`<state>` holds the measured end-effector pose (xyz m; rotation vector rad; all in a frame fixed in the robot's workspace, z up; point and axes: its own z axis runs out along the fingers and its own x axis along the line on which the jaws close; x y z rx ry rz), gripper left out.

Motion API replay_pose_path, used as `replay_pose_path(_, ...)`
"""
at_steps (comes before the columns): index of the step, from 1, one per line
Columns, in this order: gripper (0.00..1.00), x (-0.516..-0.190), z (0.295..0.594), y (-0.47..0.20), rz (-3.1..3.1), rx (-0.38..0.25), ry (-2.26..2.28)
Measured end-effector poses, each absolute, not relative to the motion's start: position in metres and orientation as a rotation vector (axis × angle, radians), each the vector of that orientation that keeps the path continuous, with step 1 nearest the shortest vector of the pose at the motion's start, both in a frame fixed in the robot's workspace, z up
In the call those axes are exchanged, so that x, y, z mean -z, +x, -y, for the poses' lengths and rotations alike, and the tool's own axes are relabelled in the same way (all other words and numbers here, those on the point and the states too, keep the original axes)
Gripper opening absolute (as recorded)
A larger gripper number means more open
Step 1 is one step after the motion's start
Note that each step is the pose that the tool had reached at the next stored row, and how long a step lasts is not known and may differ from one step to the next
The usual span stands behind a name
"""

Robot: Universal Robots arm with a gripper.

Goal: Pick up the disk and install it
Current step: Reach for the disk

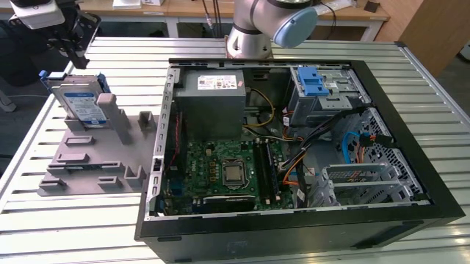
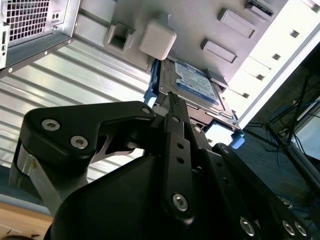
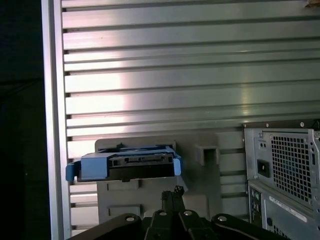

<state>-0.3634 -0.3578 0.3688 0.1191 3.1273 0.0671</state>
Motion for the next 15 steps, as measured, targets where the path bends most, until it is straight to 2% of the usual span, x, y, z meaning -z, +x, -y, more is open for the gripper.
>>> replay_pose_path(15, 0.11, -0.367, 0.351, -0.39, -3.127, -0.067, 0.119)
